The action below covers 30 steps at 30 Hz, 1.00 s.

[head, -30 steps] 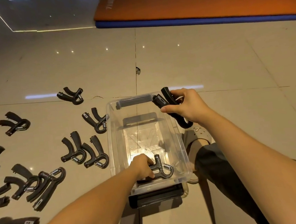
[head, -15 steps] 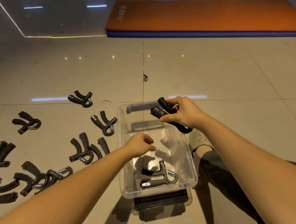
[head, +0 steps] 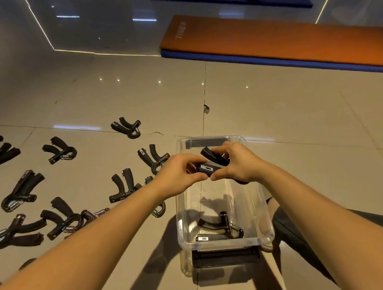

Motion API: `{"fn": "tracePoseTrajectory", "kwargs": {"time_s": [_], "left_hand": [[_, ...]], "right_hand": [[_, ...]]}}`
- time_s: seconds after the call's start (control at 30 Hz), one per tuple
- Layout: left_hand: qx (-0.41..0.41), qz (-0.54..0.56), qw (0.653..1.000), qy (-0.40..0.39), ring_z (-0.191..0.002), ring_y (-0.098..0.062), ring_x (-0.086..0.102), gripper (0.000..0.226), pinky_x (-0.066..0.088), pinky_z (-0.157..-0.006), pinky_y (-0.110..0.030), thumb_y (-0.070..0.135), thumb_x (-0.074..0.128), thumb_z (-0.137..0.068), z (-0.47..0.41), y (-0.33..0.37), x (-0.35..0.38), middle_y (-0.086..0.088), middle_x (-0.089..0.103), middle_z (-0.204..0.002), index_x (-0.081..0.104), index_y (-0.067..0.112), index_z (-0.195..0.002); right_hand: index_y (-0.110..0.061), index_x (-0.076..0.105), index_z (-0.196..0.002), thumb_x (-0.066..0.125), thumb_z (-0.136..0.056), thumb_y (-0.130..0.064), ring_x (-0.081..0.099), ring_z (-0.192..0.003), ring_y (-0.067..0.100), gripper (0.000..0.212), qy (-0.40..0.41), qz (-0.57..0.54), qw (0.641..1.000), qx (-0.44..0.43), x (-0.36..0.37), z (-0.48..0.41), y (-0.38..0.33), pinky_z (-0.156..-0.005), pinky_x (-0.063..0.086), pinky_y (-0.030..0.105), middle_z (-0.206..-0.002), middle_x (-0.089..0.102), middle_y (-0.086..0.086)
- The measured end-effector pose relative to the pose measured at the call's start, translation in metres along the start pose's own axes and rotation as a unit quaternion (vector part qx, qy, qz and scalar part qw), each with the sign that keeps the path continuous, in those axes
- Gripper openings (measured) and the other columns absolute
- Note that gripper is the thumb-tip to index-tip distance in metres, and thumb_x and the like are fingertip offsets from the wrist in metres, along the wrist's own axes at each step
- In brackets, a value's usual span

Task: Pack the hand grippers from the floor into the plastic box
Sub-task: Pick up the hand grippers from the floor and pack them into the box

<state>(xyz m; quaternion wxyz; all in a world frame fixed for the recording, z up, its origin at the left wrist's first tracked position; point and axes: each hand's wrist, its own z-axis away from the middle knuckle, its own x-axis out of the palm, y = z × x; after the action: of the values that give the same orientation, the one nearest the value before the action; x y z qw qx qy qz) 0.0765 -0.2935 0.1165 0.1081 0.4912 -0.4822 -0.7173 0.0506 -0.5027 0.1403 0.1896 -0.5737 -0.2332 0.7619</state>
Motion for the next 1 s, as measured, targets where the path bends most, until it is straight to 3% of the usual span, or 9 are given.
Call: {"fn": "tracePoseTrajectory", "kwargs": {"time_s": [0.1, 0.23, 0.33, 0.43, 0.53, 0.63, 0.7, 0.83, 1.0], "left_hand": [[-0.001, 0.031, 1.000, 0.000, -0.100, 0.001, 0.066, 0.037, 0.053, -0.090, -0.018, 0.024, 0.079, -0.087, 0.001, -0.002, -0.008, 0.014, 0.071, -0.108, 0.072, 0.023, -0.123], [-0.030, 0.083, 0.995, 0.040, -0.102, -0.003, 0.069, 0.037, 0.055, -0.096, -0.029, 0.026, 0.080, -0.085, -0.002, -0.006, -0.020, 0.008, 0.074, -0.108, 0.073, 0.021, -0.121], [-0.051, 0.133, 0.987, 0.078, -0.089, 0.005, 0.067, 0.033, 0.052, -0.083, -0.017, 0.020, 0.078, -0.088, -0.002, -0.007, -0.030, 0.010, 0.073, -0.101, 0.074, 0.019, -0.120], [-0.084, 0.209, 0.971, 0.085, -0.080, 0.001, 0.068, 0.028, 0.049, -0.071, -0.016, 0.022, 0.073, -0.092, -0.001, -0.009, -0.039, 0.003, 0.075, -0.096, 0.073, 0.019, -0.120], [-0.138, 0.274, 0.950, 0.064, -0.082, -0.013, 0.069, 0.021, 0.050, -0.077, -0.023, 0.030, 0.068, -0.095, 0.001, -0.012, -0.044, -0.005, 0.076, -0.093, 0.076, 0.018, -0.110], [-0.189, 0.311, 0.929, 0.062, -0.077, -0.016, 0.065, 0.025, 0.048, -0.082, -0.034, 0.035, 0.068, -0.095, -0.002, -0.019, -0.044, -0.010, 0.076, -0.090, 0.078, 0.015, -0.104], [-0.214, 0.333, 0.916, 0.062, -0.072, -0.015, 0.065, 0.026, 0.052, -0.080, -0.032, 0.032, 0.067, -0.096, -0.003, -0.021, -0.046, -0.013, 0.074, -0.092, 0.075, 0.010, -0.109], [-0.199, 0.319, 0.924, 0.066, -0.070, -0.016, 0.061, 0.024, 0.053, -0.071, -0.031, 0.031, 0.068, -0.096, -0.003, -0.024, -0.046, -0.010, 0.071, -0.086, 0.075, 0.012, -0.108], [-0.172, 0.259, 0.946, 0.093, -0.092, -0.027, 0.066, 0.013, 0.055, -0.088, -0.044, 0.034, 0.072, -0.093, -0.003, -0.026, -0.040, -0.008, 0.071, -0.096, 0.077, 0.027, -0.103]], "right_hand": [[-0.024, 0.061, -0.135, 0.087, -0.073, -0.042, 0.057, -0.105, 0.016, 0.070, 0.000, -0.008, 1.000, -0.008, -0.001, -0.001, -0.006, -0.094, 0.051, 0.037, -0.111, 0.057, -0.007], [-0.021, 0.062, -0.135, 0.085, -0.077, -0.037, 0.056, -0.112, 0.012, 0.064, 0.042, -0.045, 0.998, -0.026, -0.003, -0.004, -0.007, -0.096, 0.047, 0.030, -0.120, 0.060, -0.008], [-0.019, 0.061, -0.136, 0.084, -0.078, -0.035, 0.051, -0.116, 0.009, 0.064, 0.115, -0.048, 0.992, 0.004, -0.004, -0.004, 0.006, -0.096, 0.042, 0.027, -0.129, 0.056, -0.008], [-0.020, 0.065, -0.128, 0.081, -0.082, -0.024, 0.059, -0.110, 0.013, 0.049, 0.142, -0.126, 0.980, 0.049, -0.003, 0.000, 0.021, -0.098, 0.049, 0.033, -0.121, 0.063, -0.003], [-0.018, 0.074, -0.110, 0.073, -0.086, -0.011, 0.067, -0.095, 0.019, 0.024, 0.140, -0.176, 0.973, 0.058, -0.006, 0.000, 0.026, -0.093, 0.055, 0.044, -0.103, 0.071, 0.002], [-0.014, 0.073, -0.106, 0.073, -0.089, -0.011, 0.071, -0.085, 0.020, 0.018, 0.112, -0.229, 0.965, 0.057, -0.013, 0.004, 0.022, -0.088, 0.057, 0.043, -0.092, 0.076, 0.004], [-0.012, 0.072, -0.105, 0.074, -0.089, -0.014, 0.073, -0.082, 0.021, 0.016, 0.092, -0.248, 0.963, 0.049, -0.015, 0.006, 0.021, -0.085, 0.059, 0.041, -0.089, 0.077, 0.004], [-0.010, 0.070, -0.105, 0.072, -0.091, -0.017, 0.074, -0.077, 0.021, 0.015, 0.075, -0.246, 0.965, 0.049, -0.015, 0.007, 0.018, -0.078, 0.059, 0.038, -0.089, 0.077, 0.006], [-0.009, 0.070, -0.107, 0.070, -0.093, -0.016, 0.074, -0.073, 0.023, 0.016, 0.084, -0.268, 0.958, 0.054, -0.014, 0.009, 0.019, -0.074, 0.059, 0.036, -0.087, 0.077, 0.009]]}}
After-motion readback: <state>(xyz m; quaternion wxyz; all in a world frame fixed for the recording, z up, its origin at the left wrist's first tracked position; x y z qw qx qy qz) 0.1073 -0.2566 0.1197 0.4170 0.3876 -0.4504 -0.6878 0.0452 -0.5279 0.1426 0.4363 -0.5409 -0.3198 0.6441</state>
